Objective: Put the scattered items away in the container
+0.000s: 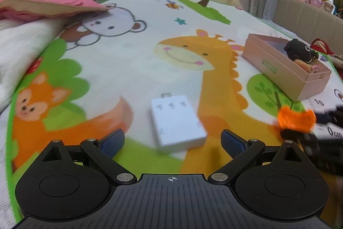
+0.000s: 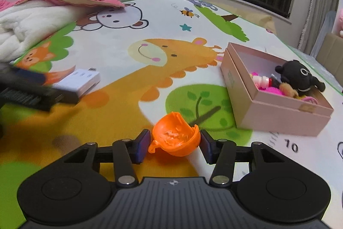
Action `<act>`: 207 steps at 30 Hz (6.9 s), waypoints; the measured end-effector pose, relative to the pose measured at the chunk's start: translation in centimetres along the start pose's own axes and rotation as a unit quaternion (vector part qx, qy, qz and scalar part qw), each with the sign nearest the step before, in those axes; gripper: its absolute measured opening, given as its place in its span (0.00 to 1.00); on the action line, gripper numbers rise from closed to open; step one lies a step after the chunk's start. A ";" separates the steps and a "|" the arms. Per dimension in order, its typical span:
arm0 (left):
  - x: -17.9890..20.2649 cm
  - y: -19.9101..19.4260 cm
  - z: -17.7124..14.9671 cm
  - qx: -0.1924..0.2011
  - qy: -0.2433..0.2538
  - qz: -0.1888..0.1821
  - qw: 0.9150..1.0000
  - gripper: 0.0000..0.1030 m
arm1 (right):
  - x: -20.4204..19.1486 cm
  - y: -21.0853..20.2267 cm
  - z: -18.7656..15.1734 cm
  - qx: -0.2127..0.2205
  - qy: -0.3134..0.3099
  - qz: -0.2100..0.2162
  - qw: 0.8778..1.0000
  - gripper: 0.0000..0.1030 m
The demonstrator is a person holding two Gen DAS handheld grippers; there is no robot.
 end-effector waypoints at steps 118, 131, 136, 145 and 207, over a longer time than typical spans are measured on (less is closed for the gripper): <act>22.0 5.7 20.7 0.070 0.097 -0.149 0.982 0.96 | 22.2 0.7 8.4 0.113 0.063 -0.086 0.988 0.76; 19.1 4.5 11.3 0.036 0.112 -0.115 0.986 0.98 | 23.7 9.2 10.8 -0.021 0.007 -0.168 0.986 0.65; 18.2 4.7 10.7 0.029 0.108 -0.108 0.988 0.99 | 21.9 7.0 11.6 0.004 0.009 -0.115 0.993 0.57; 17.9 4.4 9.6 0.014 0.102 -0.116 0.988 0.99 | 24.1 5.6 13.7 0.012 0.176 0.092 0.980 0.75; 10.4 6.6 3.6 0.001 0.021 0.041 0.999 1.00 | 12.5 7.5 1.6 -0.027 0.142 -0.042 0.989 1.00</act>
Point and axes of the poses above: each gripper's, at about its wrist camera, not at the fingertips, and y roughly the way its jaws point, x to its right, z to its top, the point moved 9 cm from there along y, roughly the way its jaws point, and after that the axes turned 15 degrees about -x, right-handed, at the moved point
